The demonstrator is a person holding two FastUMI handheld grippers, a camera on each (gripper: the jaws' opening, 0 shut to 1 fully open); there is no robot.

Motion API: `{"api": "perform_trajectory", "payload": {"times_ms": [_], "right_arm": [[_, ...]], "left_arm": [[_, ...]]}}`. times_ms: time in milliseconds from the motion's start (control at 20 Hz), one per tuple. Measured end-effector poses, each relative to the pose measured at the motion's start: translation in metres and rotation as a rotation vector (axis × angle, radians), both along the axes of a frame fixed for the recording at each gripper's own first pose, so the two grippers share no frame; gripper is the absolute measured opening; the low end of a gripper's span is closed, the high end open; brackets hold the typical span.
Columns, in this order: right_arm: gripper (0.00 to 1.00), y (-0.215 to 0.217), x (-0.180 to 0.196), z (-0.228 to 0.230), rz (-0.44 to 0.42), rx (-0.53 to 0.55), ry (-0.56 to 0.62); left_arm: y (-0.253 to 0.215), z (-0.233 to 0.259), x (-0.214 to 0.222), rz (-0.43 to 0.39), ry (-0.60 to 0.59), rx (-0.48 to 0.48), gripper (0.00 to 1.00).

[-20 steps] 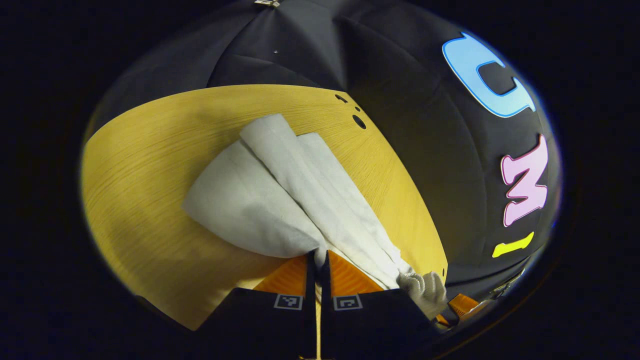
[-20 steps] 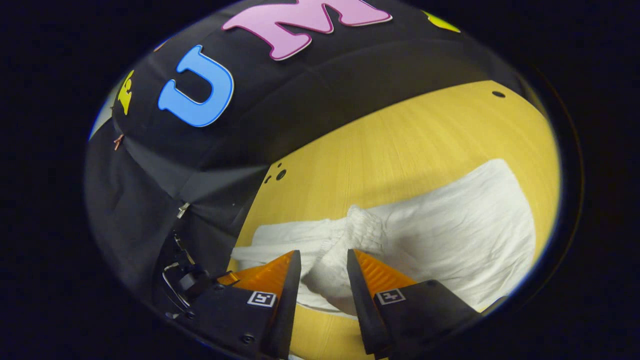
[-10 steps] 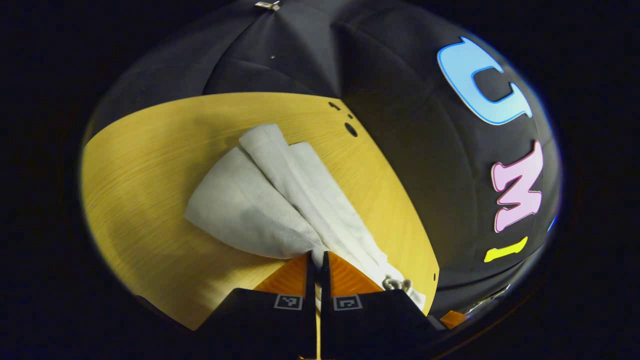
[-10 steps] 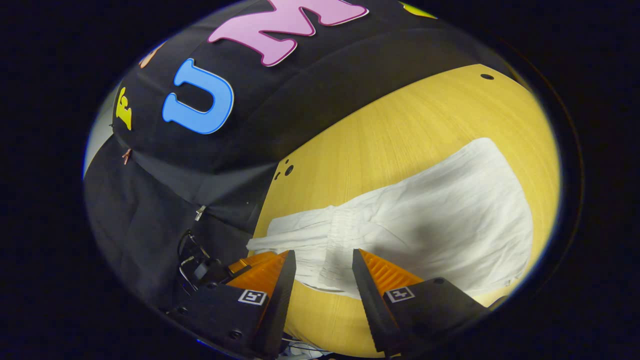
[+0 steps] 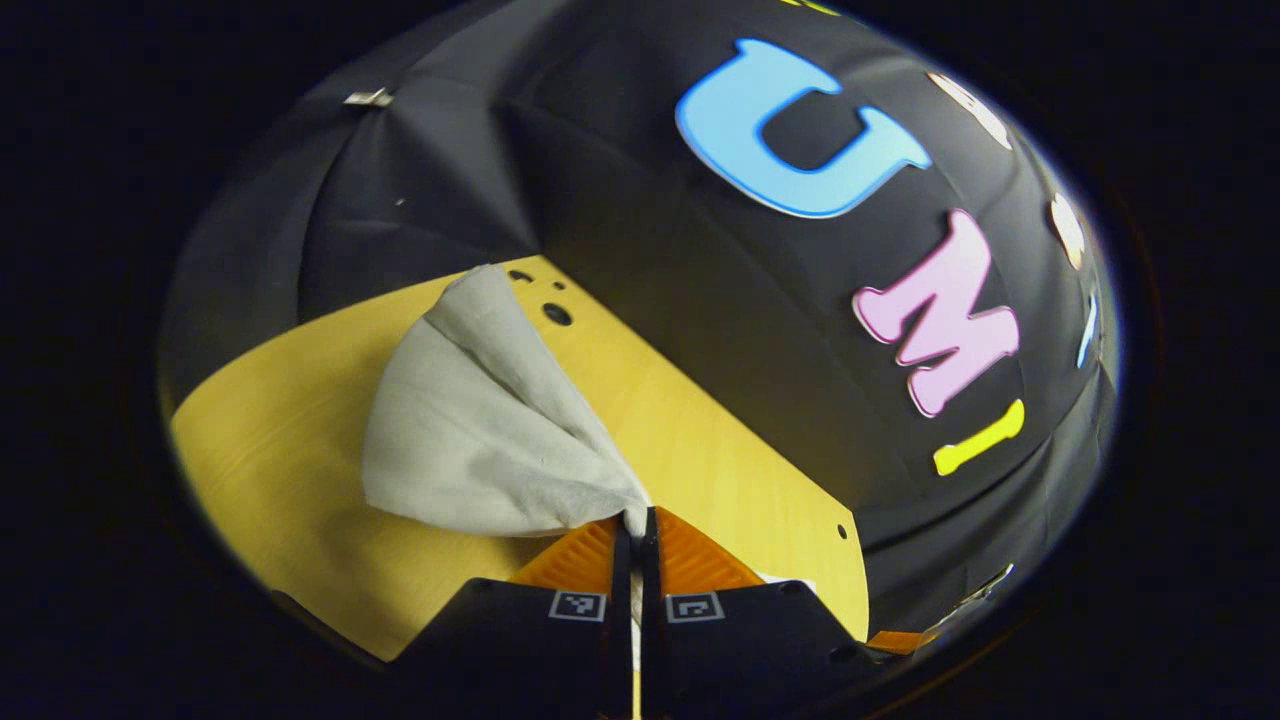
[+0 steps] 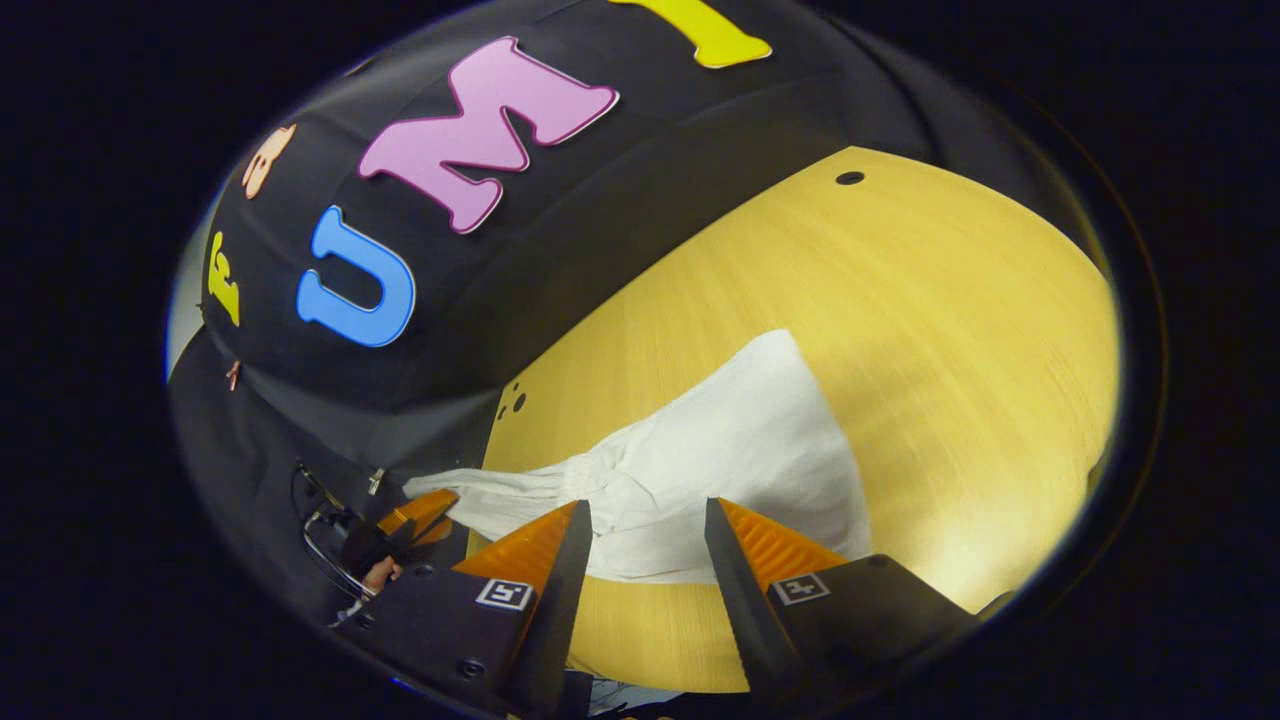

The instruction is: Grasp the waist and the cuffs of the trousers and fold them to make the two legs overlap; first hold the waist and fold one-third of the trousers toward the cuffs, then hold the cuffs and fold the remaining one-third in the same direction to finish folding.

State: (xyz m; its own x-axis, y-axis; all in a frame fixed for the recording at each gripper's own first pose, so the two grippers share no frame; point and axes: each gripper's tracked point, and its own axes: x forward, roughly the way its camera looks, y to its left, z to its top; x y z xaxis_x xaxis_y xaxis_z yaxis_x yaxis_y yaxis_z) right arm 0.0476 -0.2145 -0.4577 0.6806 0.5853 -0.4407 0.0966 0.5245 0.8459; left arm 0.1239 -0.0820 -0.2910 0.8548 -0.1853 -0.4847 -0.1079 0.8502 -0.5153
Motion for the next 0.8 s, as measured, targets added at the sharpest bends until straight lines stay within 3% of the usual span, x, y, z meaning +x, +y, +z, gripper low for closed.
{"api": "perform_trajectory", "payload": {"times_ms": [350, 800], "right_arm": [[0.71, -0.064, -0.023, -0.010, -0.095, -0.011, 0.027], [0.71, -0.121, -0.045, -0.030, -0.186, -0.013, 0.072]], "left_arm": [[-0.089, 0.035, -0.007, -0.218, -0.072, 0.201, 0.07], [-0.210, 0.010, -0.021, -0.510, -0.114, 0.490, 0.07]]}}
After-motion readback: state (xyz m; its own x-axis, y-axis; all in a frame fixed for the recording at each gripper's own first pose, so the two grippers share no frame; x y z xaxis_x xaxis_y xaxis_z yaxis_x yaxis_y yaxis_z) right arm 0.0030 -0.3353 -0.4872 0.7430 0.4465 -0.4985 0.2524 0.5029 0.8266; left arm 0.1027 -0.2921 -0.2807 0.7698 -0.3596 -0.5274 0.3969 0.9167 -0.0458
